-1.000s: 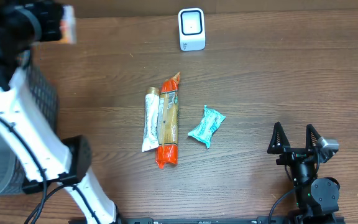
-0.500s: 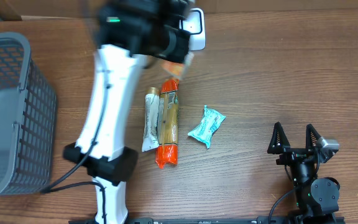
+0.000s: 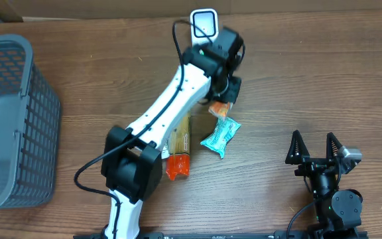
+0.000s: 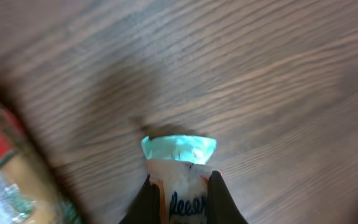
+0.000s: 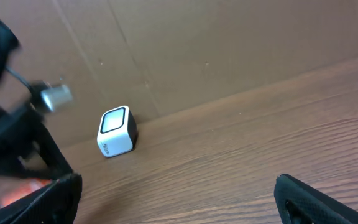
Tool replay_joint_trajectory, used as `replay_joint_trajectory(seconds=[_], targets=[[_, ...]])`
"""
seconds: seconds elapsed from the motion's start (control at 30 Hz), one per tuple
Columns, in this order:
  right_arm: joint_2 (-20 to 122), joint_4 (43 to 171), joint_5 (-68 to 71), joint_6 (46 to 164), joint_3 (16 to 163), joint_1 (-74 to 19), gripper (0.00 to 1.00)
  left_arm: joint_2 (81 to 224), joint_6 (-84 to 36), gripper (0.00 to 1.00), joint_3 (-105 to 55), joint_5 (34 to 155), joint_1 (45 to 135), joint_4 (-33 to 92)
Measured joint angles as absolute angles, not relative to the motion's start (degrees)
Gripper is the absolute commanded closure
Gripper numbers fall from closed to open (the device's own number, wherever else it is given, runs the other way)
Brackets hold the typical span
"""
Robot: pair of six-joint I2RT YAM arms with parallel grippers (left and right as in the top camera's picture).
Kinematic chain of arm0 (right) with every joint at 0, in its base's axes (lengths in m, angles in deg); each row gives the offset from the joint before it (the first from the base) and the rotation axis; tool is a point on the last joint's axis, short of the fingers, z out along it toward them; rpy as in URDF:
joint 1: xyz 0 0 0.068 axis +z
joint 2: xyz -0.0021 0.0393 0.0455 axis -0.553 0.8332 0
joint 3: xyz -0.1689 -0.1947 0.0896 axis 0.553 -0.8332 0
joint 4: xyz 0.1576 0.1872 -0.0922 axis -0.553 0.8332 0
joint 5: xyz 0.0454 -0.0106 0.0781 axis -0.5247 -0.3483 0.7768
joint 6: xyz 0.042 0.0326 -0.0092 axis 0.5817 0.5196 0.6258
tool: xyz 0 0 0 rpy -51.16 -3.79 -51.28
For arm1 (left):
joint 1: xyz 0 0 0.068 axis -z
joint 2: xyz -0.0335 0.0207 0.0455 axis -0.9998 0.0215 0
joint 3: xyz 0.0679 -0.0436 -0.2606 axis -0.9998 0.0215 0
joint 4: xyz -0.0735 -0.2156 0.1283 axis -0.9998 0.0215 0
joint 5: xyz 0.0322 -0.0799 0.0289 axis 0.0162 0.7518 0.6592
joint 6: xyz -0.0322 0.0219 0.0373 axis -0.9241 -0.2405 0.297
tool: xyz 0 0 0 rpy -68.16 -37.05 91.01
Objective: Scan the item barcode
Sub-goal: 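Carry the orange packet past the scanner and drop it by the teal packet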
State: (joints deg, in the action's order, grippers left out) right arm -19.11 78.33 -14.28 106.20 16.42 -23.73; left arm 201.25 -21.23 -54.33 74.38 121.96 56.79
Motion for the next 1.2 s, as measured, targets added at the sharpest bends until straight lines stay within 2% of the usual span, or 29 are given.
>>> replay_joint_trajectory(seconds=[0.33,0.37,0.4,0.47,0.57,0.73,0.87,1.2], targets=[[-19.11,78.31,-14.28,106.25,16.42,-23.73,0.00,201.38,-24.37,0.96,-41.34,71.80,120.27,49.73],[-19.11,78.33,-14.31,106.25,16.42,-23.73,0.00,201.38,-24.35,0.92,-40.82,71.76,120.10,49.73],[-19.11,78.33,-14.28,106.20,16.42,-23.73,0.00,201.38,-24.24,0.83,-40.36,71.60,120.01,49.75],[-19.11,78.31,-14.28,106.22,16.42,-23.73,0.00,201.38,-23.85,0.50,-39.59,71.58,120.05,49.77],[-19.11,78.33,-14.31,106.20,16.42,-23.73,0.00,201.38,-23.85,0.23,-39.35,71.62,120.19,49.77],[-19.11,78.33,-14.28,106.20,16.42,-23.73,0.00,201.38,-23.83,0.06,-39.35,71.58,120.10,50.47],[-19.11,78.33,-14.31,106.20,16.42,-23.73,0.00,201.38,-23.35,0.00,-40.18,71.60,119.75,53.24],[-19.11,78.35,-14.31,106.22,16.42,-23.73,0.00,196.77,-20.62,0.00,-52.27,71.60,117.69,59.50]])
